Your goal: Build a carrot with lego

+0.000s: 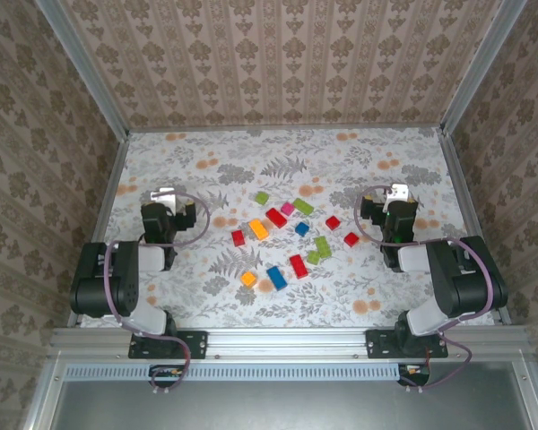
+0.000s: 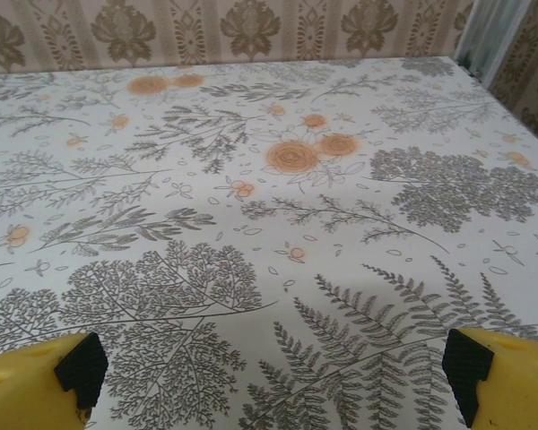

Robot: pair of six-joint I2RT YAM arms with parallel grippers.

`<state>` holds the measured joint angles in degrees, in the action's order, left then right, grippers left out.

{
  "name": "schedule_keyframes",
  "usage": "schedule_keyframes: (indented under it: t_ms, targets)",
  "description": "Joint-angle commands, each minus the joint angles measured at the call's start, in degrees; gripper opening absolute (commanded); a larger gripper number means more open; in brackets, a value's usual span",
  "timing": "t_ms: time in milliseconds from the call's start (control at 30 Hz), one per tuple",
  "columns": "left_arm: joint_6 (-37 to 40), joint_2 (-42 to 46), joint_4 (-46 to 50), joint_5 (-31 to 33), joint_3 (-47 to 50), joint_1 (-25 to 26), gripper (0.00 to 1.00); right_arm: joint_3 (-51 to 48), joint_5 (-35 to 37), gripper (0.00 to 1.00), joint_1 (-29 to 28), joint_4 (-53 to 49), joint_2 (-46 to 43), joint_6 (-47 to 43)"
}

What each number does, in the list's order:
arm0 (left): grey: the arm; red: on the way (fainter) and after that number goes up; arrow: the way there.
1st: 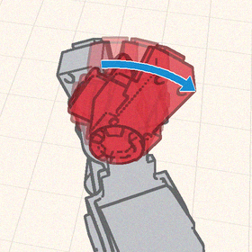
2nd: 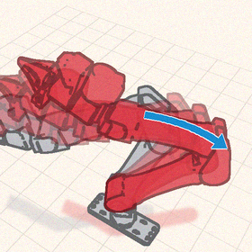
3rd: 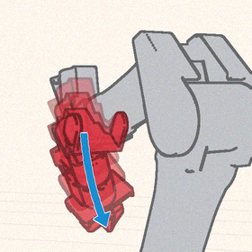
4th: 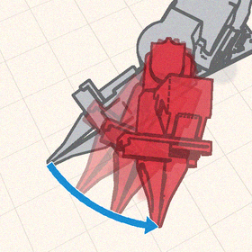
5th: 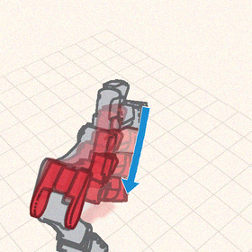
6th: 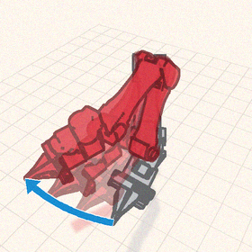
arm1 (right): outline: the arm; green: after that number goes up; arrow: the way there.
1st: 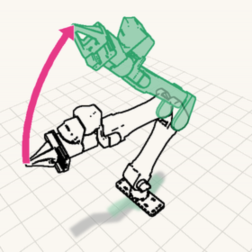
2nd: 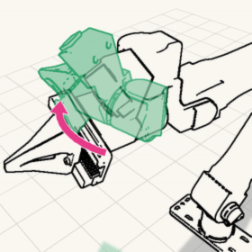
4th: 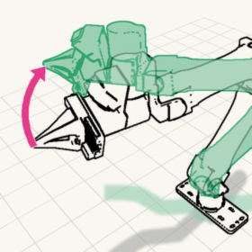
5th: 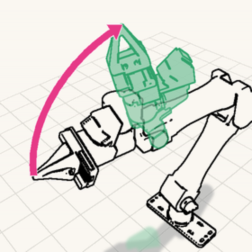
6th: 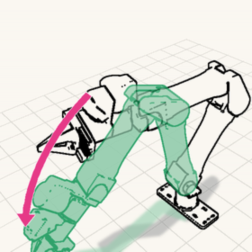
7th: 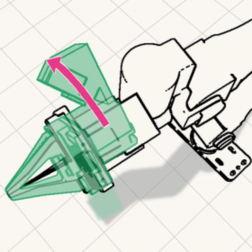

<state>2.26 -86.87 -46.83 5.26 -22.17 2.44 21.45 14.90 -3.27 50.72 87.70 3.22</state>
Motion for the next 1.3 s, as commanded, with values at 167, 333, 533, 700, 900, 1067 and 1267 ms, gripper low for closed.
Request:
schedule_keyframes:
  t_ms: [167, 333, 533, 700, 900, 1067, 1267]
  targets:
    - [4.31, 10.75, 6.53, 14.59, -1.81, 6.52, 1.0, 1.38, 2.95, 1.0, -0.69, -1.67, -1.57, 0.49]
    - [1.55, 16.79, 7.71, 18.34, -1.6, 9.85, 1.0, 1.14, 1.96, 1.0, -0.51, -1.68, -2.02, 0.22]
    - [-3.47, 25.0, 28.29, 13.99, -10.38, 9.69, 1.0, 1.45, 6.51, 1.0, -1.87, -11.33, -15.58, 0.27]
    - [-5.35, 30.01, 42.14, 7.93, -16.86, 9.15, 1.0, 10.23, 7.05, 1.0, -1.58, -36.78, -25.95, 13.88]
    - [-18.77, 36.17, 55.66, 14.51, -19.39, 7.41, 1.0, 17.27, -5.78, 1.0, -2.32, -54.39, -31.52, 19.49]
    - [-18.49, 41.48, 60.75, 3.76, -18.58, 4.78, 1.0, 23.58, -7.62, 0.96, -9.81, -71.47, -33.45, 16.1]
    - [-25.38, 46.74, 64.31, 7.86, -16.46, 3.39, 1.0, 25.61, -10.42, 0.87, -21.31, -81.95, -31.85, 19.38]
